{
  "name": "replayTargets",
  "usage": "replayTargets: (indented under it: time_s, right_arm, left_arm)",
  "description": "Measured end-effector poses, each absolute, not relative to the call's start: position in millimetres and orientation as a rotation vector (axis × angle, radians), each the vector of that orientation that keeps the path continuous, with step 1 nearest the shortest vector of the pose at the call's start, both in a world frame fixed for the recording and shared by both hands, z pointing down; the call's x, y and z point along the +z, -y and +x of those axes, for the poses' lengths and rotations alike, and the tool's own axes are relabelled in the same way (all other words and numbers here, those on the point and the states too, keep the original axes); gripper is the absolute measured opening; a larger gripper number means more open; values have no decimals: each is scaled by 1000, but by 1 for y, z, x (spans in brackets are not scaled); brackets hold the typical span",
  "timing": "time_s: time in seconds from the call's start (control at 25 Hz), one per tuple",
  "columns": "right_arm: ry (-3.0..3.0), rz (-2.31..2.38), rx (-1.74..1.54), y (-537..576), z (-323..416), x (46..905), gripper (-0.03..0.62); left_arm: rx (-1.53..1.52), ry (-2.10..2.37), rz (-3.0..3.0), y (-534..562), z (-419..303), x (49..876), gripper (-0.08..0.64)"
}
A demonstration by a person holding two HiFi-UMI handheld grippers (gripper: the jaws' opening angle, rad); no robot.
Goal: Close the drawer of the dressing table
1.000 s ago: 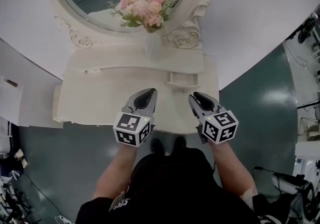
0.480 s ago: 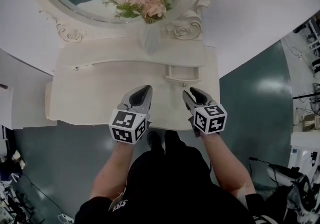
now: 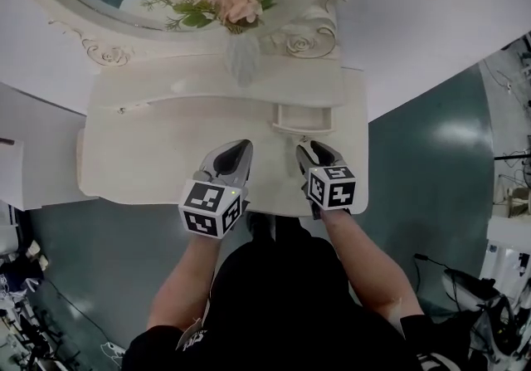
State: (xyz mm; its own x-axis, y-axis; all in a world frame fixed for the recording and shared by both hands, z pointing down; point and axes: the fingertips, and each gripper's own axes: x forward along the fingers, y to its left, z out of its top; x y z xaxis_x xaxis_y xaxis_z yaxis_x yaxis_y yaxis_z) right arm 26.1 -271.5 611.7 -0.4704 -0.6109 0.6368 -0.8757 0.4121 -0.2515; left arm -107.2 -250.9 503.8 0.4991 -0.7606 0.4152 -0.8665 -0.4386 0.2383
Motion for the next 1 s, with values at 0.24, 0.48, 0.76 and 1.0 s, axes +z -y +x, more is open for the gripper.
replayTargets:
  time_s: [0.24, 0.48, 0.76, 1.0]
  right_arm:
    - [2206, 1256, 829, 277, 25, 628, 141]
    - [2177, 1255, 841, 285, 26, 640, 138]
    - [2149, 1276, 805, 290, 24, 645, 87]
    - [2148, 1240, 778, 292, 24, 644, 86]
  left_arm:
    - [369, 1352, 2304, 252, -107, 511, 5]
    - [377, 1354, 2287, 255, -108, 515, 5]
    - [369, 1352, 2278, 264, -107, 518, 5]
    - [359, 1346, 2273, 272, -104, 519, 5]
